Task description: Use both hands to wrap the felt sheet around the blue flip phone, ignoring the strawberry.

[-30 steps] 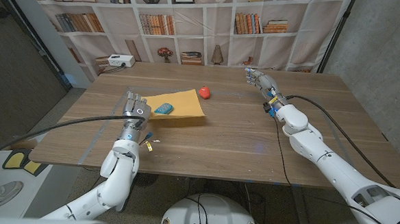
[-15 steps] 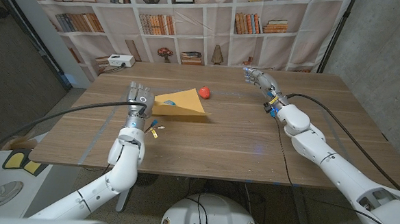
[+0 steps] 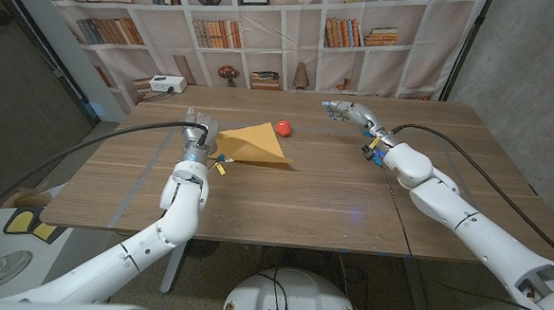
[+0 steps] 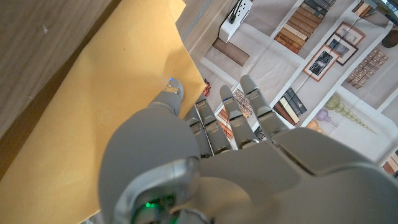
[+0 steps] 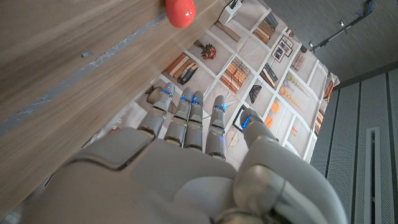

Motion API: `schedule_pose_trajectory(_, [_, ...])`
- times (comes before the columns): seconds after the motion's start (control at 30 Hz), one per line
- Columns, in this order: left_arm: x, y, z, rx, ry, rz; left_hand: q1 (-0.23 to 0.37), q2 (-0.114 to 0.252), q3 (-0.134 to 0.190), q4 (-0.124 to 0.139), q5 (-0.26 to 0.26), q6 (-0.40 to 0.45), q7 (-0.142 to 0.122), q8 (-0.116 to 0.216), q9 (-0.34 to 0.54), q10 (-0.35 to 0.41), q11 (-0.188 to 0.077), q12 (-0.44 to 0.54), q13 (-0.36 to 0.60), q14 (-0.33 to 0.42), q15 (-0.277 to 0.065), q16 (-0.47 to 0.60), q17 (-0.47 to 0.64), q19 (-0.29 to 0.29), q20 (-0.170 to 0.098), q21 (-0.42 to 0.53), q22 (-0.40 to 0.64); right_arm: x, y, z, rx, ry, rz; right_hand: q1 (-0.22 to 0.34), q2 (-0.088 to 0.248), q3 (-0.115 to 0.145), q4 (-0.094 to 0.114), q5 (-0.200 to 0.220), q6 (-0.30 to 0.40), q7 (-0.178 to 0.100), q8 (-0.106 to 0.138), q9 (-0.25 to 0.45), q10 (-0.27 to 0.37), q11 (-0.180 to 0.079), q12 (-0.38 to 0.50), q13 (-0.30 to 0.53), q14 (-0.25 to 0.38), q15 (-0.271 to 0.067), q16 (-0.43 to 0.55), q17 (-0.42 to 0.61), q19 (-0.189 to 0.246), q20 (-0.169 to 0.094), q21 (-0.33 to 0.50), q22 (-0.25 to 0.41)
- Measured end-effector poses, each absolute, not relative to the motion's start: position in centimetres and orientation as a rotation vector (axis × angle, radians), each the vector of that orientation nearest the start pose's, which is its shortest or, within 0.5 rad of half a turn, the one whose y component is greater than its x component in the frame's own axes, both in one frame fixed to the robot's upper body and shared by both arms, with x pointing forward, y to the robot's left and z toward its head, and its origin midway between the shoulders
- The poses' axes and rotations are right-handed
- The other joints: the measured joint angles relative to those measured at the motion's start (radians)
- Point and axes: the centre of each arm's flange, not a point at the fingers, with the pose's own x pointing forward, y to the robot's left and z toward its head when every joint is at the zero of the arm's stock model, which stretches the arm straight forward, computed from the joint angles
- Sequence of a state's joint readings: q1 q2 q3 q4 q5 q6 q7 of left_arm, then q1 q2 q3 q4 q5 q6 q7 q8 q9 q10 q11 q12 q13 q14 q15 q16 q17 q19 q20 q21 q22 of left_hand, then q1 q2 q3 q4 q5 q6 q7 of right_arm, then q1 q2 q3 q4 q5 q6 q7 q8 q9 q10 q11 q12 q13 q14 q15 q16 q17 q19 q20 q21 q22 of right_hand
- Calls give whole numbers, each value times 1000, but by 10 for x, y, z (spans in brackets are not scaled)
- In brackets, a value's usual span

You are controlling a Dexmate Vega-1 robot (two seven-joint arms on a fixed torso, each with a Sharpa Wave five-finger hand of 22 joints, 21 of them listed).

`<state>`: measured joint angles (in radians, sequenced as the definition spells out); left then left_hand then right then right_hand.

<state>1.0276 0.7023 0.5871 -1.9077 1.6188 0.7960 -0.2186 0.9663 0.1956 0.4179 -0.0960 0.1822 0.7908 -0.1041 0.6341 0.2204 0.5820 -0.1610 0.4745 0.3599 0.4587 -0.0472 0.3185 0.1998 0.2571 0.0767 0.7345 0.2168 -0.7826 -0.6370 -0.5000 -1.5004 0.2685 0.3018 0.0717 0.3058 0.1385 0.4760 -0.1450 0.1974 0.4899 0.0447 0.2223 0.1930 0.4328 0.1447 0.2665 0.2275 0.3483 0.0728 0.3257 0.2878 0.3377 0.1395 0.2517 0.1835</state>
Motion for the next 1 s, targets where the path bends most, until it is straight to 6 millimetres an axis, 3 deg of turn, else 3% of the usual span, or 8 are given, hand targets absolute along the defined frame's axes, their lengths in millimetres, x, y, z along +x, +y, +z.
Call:
schedule_pose_trajectory(0.13, [536, 252, -12, 1905, -317, 817, 0, 0, 0, 0, 0, 0, 3, -1, -4, 19, -1, 8, 0, 18, 1, 0, 0, 0, 0, 9, 0, 608, -213, 22, -529, -759, 409, 10, -2, -3, -3, 4, 37, 10, 2, 0, 55, 6, 15, 0, 53, -8, 21, -3, 42, -16, 12, 0])
schedule_pose_trajectory(0.3, [546, 251, -12, 1866, -329, 850, 0, -1, 5, -5, 0, 0, 3, -4, -5, 40, -7, 13, 5, 35, -1, 0, 0, 8, -1, 17, 0, 601, -205, 22, -559, -769, 457, 100, 15, 40, -32, 30, 114, 21, 19, 0, 138, 9, 48, 8, 145, -23, 55, -4, 121, -29, 38, 0])
schedule_pose_trajectory(0.33, [545, 252, -11, 1858, -335, 858, -3, -3, 21, 4, -2, 0, 4, -5, -5, 48, -7, 16, 5, 42, -2, 0, 0, 13, -2, 20, 0, 600, -204, 23, -561, -771, 459, 114, 16, 46, -35, 35, 127, 22, 19, 0, 151, 7, 52, 11, 159, -25, 61, -3, 137, -32, 43, 0])
schedule_pose_trajectory(0.6, [554, 254, -12, 1802, -359, 891, -9, -16, 45, 6, -2, 0, 5, -6, -13, 80, -12, 22, 10, 76, -2, 0, -6, 27, -6, 39, 4, 589, -197, 29, -589, -796, 501, 174, 14, 84, -19, 78, 274, 31, 56, 0, 303, 5, 113, 26, 336, -45, 132, 21, 285, -62, 106, 11])
schedule_pose_trajectory(0.67, [565, 251, -11, 1809, -356, 892, -6, -19, 55, 8, -3, 2, 8, -9, -14, 86, -11, 22, 10, 82, -4, 0, -9, 29, -7, 41, 4, 588, -194, 27, -602, -777, 539, 180, 17, 98, -20, 87, 296, 30, 62, 4, 326, 3, 123, 27, 367, -51, 135, 21, 308, -68, 117, 12])
schedule_pose_trajectory(0.8, [567, 255, -13, 1768, -360, 889, -7, -29, 68, 4, -3, 3, 8, -9, -16, 94, -12, 29, 14, 99, -8, 0, -9, 34, -13, 53, 4, 583, -192, 31, -621, -769, 570, 195, 26, 123, -22, 104, 326, 25, 63, 4, 360, -3, 133, 31, 411, -60, 142, 18, 346, -80, 138, 12])
schedule_pose_trajectory(0.87, [579, 251, -11, 1778, -359, 886, -7, -29, 69, 4, -3, 8, 8, -9, -18, 104, -13, 29, 14, 106, -5, 0, -9, 34, -13, 54, 4, 583, -190, 30, -627, -746, 599, 200, 24, 137, -24, 116, 334, 27, 70, 2, 366, -2, 133, 29, 422, -65, 142, 14, 361, -86, 144, 12])
schedule_pose_trajectory(1.0, [580, 254, -13, 1749, -354, 879, -4, -34, 74, 0, -3, 19, 10, -11, -23, 105, -12, 32, 14, 112, -6, 0, -9, 38, -17, 62, 4, 581, -189, 36, -641, -756, 602, 214, 24, 163, -27, 137, 349, 23, 70, 2, 377, -2, 133, 25, 434, -66, 137, 2, 379, -93, 155, 12])
